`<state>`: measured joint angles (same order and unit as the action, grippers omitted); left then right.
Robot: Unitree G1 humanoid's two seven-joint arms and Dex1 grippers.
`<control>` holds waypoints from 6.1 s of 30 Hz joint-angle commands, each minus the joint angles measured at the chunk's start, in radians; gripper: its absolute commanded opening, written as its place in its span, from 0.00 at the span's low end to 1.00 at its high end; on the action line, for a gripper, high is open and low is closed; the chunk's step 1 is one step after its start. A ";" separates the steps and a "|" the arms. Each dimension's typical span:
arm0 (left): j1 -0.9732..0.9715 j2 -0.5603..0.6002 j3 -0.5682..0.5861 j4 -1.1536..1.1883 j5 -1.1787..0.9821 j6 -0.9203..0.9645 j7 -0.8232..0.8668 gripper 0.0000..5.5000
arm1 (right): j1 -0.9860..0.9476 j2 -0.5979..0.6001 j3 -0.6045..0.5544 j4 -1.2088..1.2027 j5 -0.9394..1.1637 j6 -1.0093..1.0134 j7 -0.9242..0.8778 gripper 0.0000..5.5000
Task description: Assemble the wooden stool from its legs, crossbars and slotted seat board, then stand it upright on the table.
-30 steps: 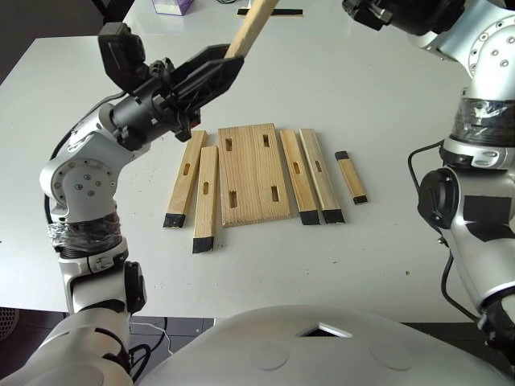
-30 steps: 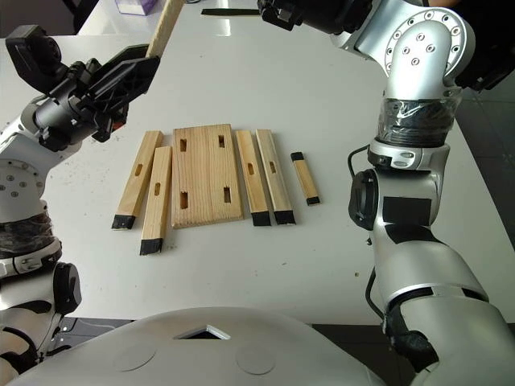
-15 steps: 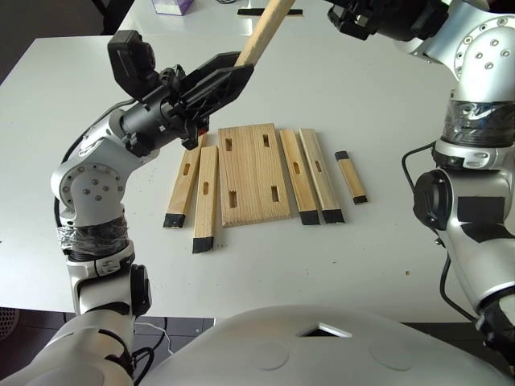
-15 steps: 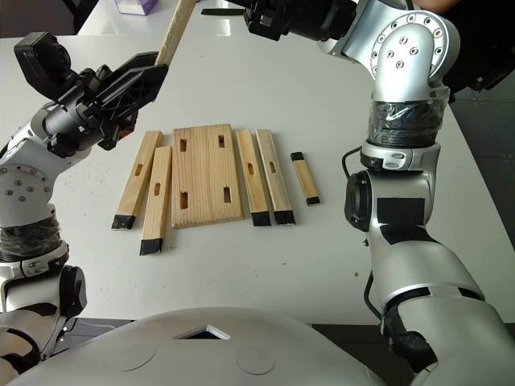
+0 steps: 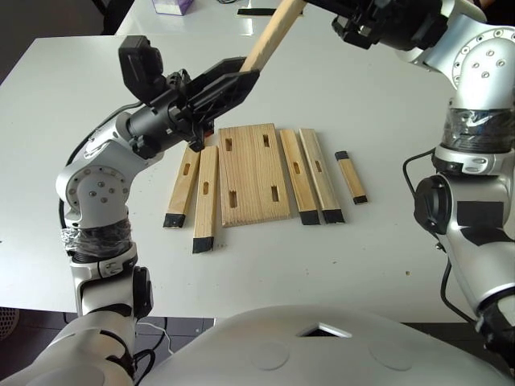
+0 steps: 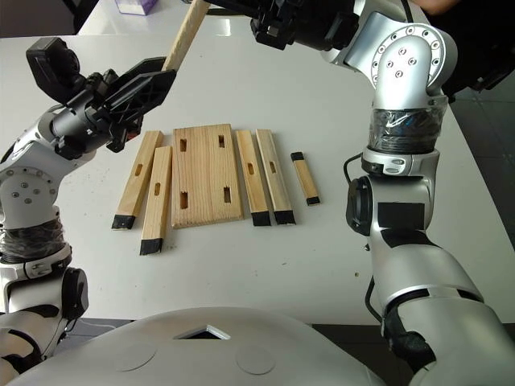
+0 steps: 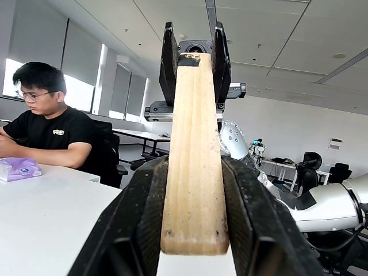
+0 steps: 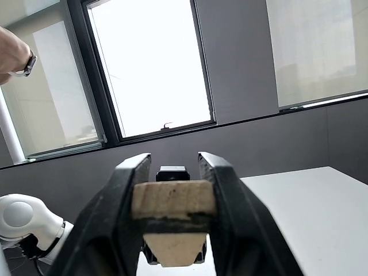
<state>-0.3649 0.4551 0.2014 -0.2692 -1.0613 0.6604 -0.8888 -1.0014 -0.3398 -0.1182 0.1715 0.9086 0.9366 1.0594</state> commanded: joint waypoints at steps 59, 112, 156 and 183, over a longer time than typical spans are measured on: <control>0.141 -0.353 0.197 0.216 0.485 -0.481 0.838 0.34 | 0.287 -0.215 0.332 0.247 -0.641 -0.846 0.452 0.24; 0.142 -0.364 0.168 0.297 0.518 -0.521 0.799 0.34 | 0.405 -0.167 0.362 0.514 -0.731 -0.946 0.435 0.24; 0.032 -0.357 0.222 0.380 0.470 -0.554 0.816 0.34 | 0.488 0.011 0.116 -0.050 -0.499 -0.619 -0.149 0.51; 0.068 -0.367 0.236 0.376 0.471 -0.576 0.819 0.34 | 0.549 0.003 0.037 -0.366 -0.285 -0.432 -0.296 0.51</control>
<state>-0.3214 0.0983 0.4322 0.1283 -0.5901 0.0912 -0.0780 -0.4548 -0.3216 -0.0709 -0.0727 0.5684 0.4323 0.7981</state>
